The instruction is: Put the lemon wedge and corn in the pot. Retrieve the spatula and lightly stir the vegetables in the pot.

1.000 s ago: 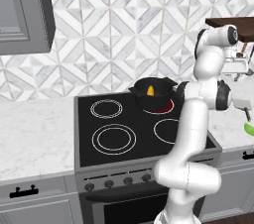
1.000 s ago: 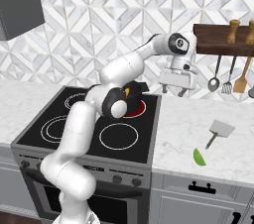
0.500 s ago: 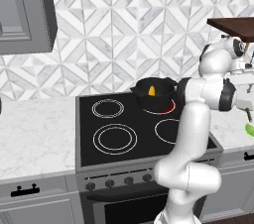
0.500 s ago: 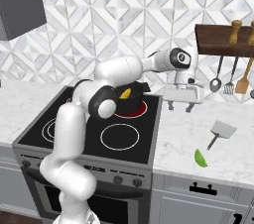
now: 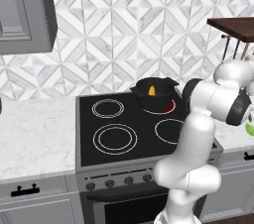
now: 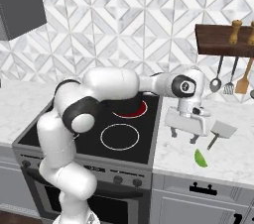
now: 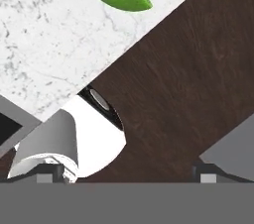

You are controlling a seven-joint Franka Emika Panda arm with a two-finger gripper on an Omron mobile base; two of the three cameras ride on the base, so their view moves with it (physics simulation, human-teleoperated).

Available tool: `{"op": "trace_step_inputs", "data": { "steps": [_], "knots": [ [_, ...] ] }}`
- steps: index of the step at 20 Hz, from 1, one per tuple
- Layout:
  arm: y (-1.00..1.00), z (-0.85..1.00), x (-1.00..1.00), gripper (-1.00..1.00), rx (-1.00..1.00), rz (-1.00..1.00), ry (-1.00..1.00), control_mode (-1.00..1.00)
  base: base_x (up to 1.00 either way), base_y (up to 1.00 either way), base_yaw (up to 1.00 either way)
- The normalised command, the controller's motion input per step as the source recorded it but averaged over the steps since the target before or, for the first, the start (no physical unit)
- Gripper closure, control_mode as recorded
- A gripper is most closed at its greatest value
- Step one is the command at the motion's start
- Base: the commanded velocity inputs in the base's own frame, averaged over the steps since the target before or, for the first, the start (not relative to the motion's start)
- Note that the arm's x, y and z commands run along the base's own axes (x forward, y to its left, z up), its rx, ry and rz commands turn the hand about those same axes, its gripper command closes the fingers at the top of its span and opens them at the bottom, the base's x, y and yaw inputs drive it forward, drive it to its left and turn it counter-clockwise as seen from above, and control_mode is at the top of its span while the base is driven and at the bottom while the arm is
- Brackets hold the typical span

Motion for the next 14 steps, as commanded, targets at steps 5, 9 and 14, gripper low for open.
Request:
{"op": "trace_step_inputs", "data": {
  "steps": [5,9,14],
  "knots": [
    [-0.01,-0.02,-0.85,-1.0,-0.01,0.0,-0.28,-1.0,0.0,0.0,0.0],
    [-0.03,-0.26,-0.13,-1.0,0.0,0.0,-0.12,-1.0,0.0,0.0,0.0],
    [-0.37,-0.37,0.31,-1.0,0.0,0.05,-0.08,-1.0,0.0,0.0,0.0]
  ]
}}
